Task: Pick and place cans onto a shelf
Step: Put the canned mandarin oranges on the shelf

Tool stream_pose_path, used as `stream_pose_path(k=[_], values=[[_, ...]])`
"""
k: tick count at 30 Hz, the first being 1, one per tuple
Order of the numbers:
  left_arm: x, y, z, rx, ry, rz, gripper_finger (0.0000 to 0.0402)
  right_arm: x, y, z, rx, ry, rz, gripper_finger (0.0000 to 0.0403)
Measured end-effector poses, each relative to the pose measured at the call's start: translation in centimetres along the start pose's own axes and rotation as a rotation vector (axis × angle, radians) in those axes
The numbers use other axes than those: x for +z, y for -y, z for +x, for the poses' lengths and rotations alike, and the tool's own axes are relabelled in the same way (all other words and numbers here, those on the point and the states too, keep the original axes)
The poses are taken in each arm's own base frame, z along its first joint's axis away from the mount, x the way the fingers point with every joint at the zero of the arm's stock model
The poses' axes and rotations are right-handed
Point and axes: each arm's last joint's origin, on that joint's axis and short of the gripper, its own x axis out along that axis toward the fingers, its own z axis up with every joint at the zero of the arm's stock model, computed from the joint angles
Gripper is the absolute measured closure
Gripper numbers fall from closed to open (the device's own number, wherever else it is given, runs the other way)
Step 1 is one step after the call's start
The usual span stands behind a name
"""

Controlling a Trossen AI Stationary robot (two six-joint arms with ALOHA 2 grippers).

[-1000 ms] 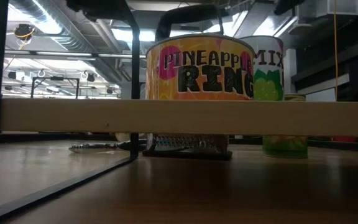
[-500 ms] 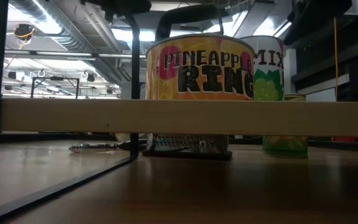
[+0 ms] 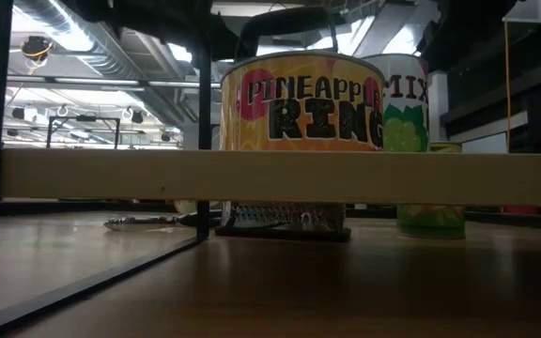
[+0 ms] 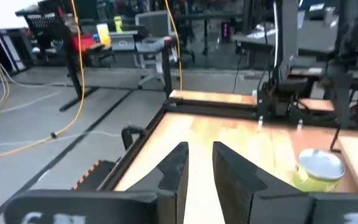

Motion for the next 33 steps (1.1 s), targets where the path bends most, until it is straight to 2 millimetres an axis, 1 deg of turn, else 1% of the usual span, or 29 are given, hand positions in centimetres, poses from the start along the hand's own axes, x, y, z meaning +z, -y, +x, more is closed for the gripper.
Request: stream_pose_path(k=[9, 15, 23, 27, 33], values=[[-1.7, -1.5, 1.3, 0.043, -0.078, -0.013, 0.0334, 0.1, 0.3, 0.1, 0.006, 0.001, 0.016, 0.0326], [-2.7, -2.3, 2.1, 0.056, -0.117, -0.041, 0.0304, 0.2, 0.3, 0.1, 0.008, 0.007, 0.022, 0.0326], [-3.7, -2.2, 2.8, 0.044, -0.157, -0.02, 0.0297, 0.2, 0.3, 0.1, 0.009, 0.008, 0.022, 0.0326], [-4.2, -2.1, 2.7, 0.025, -0.213, -0.017, 0.0297, 0.2, 0.3, 0.1, 0.01, 0.008, 0.022, 0.0326], [-5.4, -1.9, 2.4, 0.002, -0.344, 0.031, 0.0299, 0.2, 0.3, 0.1, 0.01, 0.008, 0.022, 0.0326]])
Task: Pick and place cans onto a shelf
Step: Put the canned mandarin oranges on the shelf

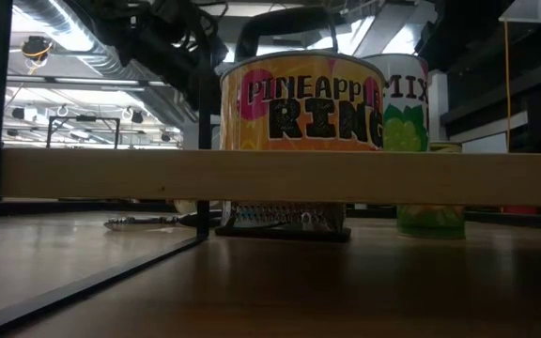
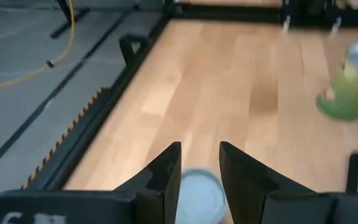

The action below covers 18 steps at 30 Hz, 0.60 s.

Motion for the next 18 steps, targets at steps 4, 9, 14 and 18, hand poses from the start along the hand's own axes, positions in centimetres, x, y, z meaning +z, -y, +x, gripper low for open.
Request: stream_pose_path(k=[4, 9, 14, 18], values=[[-0.7, 0.3, 0.4, -0.027, -0.056, 0.031, 0.0299, 0.0, 0.0, 0.0, 0.0, 0.0, 0.0, 0.0326], [-1.6, 0.9, 1.7, -0.092, -0.097, 0.054, 0.0302, 0.0, 0.0, 0.0, 0.0, 0.0, 0.0, 0.0326], [-3.1, 1.6, 3.5, -0.125, -0.164, 0.088, 0.0302, 0.0, 0.0, 0.0, 0.0, 0.001, 0.0, 0.0326], [-4.2, 1.8, 4.7, -0.131, -0.212, 0.087, 0.0302, 0.0, 0.0, 0.0, 0.0, 0.001, -0.002, 0.0326]])
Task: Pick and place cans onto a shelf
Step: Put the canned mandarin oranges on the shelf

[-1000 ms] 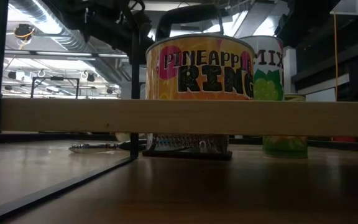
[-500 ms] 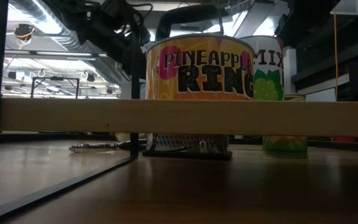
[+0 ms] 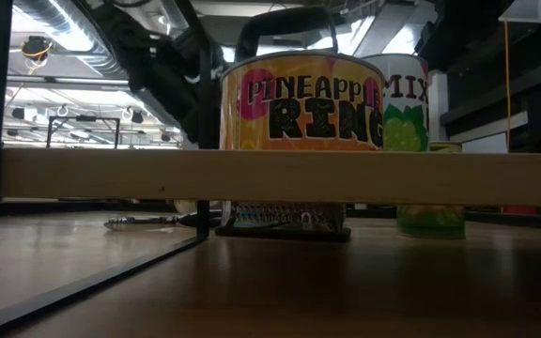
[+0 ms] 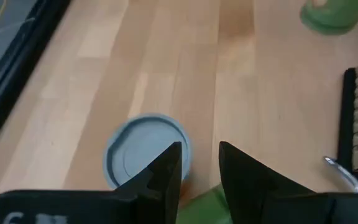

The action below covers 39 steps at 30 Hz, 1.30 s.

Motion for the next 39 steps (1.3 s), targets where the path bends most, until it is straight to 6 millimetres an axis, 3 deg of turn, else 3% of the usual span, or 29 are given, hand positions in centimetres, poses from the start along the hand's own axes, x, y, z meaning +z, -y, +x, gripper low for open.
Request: stream_pose_path(k=[8, 33, 39], values=[[-0.7, 0.0, 1.2, 0.002, -0.027, 0.039, 0.0302, 0.0, 0.0, 0.0, 0.0, 0.0, -0.001, 0.0326], [-0.3, -0.1, 1.2, 0.014, 0.016, 0.045, 0.0302, 0.0, 0.0, 0.0, 0.0, 0.001, -0.001, 0.0326], [-1.1, 0.1, 2.4, 0.0, -0.022, 0.043, 0.0302, 0.0, 0.0, 0.0, 0.0, 0.002, -0.001, 0.0326]])
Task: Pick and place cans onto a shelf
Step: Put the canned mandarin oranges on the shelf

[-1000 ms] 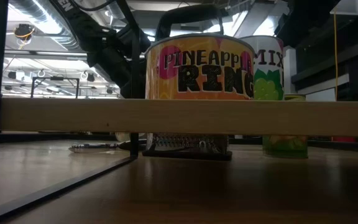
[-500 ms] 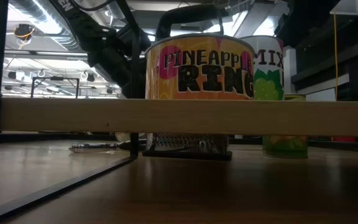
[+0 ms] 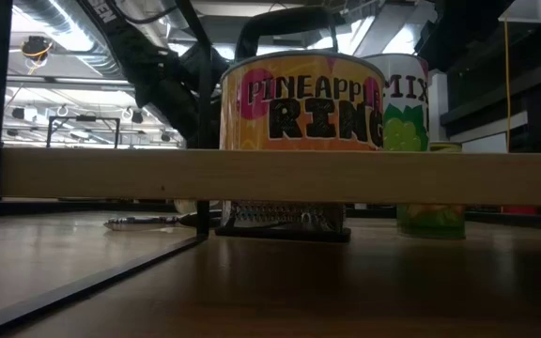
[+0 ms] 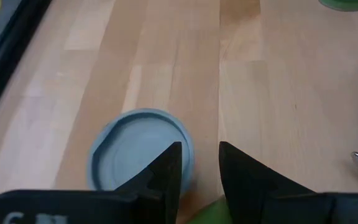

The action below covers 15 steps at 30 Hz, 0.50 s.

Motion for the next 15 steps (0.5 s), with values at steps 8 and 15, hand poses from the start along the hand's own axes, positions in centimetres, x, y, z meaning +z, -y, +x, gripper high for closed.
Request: stream_pose_path(k=[8, 15], values=[[-0.39, 0.04, 0.53, 0.033, -0.028, 0.001, 0.0302, 0.01, 0.0, 0.0, 0.0, 0.001, 0.0, 0.0326], [-0.39, 0.03, 0.53, 0.035, -0.028, 0.001, 0.0313, 0.02, 0.0, 0.0, 0.0, 0.002, 0.0, 0.0326]])
